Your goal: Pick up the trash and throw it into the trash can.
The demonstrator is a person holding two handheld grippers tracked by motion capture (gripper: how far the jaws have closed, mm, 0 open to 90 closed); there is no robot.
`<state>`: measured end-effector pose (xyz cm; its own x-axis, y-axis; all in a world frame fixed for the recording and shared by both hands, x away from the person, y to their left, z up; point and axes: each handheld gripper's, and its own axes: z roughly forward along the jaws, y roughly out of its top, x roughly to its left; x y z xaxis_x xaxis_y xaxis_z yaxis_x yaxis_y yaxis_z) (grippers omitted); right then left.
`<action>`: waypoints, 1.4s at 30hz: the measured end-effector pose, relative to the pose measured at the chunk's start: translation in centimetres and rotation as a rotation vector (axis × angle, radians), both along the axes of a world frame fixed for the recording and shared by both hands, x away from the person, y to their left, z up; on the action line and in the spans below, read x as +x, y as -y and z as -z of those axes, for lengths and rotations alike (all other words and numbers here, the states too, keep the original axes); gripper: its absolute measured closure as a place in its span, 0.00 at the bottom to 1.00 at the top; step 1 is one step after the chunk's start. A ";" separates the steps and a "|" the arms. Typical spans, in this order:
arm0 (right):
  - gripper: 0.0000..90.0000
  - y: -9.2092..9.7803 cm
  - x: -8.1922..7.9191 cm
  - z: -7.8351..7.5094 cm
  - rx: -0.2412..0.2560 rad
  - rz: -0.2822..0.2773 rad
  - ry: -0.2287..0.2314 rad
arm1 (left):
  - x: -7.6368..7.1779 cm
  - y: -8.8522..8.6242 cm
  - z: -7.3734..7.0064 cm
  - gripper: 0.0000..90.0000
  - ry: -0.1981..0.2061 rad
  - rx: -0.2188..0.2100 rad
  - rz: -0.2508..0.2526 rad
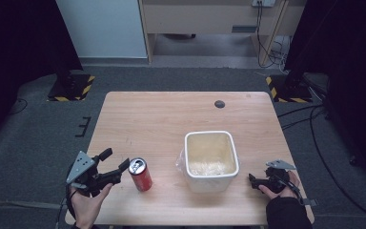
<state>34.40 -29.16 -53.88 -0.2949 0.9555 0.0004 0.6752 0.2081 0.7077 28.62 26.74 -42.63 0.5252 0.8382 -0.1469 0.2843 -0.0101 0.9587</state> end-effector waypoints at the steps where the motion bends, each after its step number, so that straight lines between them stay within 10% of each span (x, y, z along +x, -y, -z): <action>1: 0.01 0.0 0.0 0.0 0.000 0.000 0.000 | 0.0 0.0 0.0 0.22 0.000 0.000 0.000; 42: 0.01 0.0 0.0 0.0 0.001 0.001 -0.001 | 0.6 4.1 4.3 0.31 -0.103 0.169 0.118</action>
